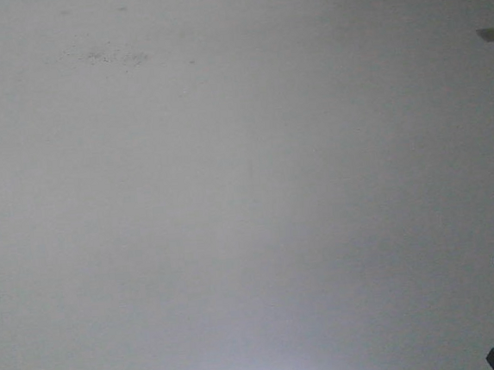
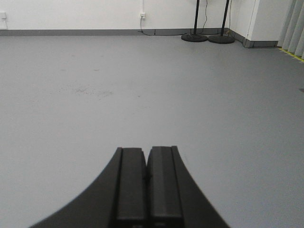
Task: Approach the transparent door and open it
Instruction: 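Drive the base across the grey floor toward the glass sliding door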
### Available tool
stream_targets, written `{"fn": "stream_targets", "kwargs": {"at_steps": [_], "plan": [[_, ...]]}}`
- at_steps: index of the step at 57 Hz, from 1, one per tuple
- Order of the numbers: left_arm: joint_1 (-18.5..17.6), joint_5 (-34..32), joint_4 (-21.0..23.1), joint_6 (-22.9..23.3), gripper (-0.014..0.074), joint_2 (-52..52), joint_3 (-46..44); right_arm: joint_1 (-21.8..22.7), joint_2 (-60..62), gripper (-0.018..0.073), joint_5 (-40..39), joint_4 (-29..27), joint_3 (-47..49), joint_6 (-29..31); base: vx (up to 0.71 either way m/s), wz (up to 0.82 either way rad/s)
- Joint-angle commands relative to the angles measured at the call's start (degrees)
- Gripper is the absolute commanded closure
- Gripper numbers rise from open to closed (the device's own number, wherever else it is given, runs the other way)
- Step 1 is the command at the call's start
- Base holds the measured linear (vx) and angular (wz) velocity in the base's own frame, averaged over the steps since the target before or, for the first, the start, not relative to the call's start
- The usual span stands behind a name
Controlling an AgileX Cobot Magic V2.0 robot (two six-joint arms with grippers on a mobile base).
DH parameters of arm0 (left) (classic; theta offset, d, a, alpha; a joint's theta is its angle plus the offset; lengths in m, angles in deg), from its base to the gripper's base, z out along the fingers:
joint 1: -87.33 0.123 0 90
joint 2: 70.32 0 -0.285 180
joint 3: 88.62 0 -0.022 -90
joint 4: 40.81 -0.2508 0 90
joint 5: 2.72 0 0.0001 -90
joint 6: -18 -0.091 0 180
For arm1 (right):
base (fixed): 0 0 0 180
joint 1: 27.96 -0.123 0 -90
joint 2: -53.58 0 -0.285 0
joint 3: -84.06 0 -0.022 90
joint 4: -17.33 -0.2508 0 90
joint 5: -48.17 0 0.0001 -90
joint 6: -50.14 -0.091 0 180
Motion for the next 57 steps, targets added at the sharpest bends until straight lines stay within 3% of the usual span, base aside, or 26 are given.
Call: {"fn": "stream_targets", "kwargs": {"at_steps": [1, 57], "plan": [[-0.3, -4.6, 0.0, 0.0, 0.0596, 0.8, 0.6, 0.3, 0.7, 0.0561, -4.9, 0.3, -0.3, 0.0, 0.00, 0.00], [-0.3, -4.6, 0.0, 0.0, 0.0596, 0.8, 0.6, 0.3, 0.7, 0.0561, -4.7, 0.3, -0.3, 0.0, 0.02, -0.01]]}}
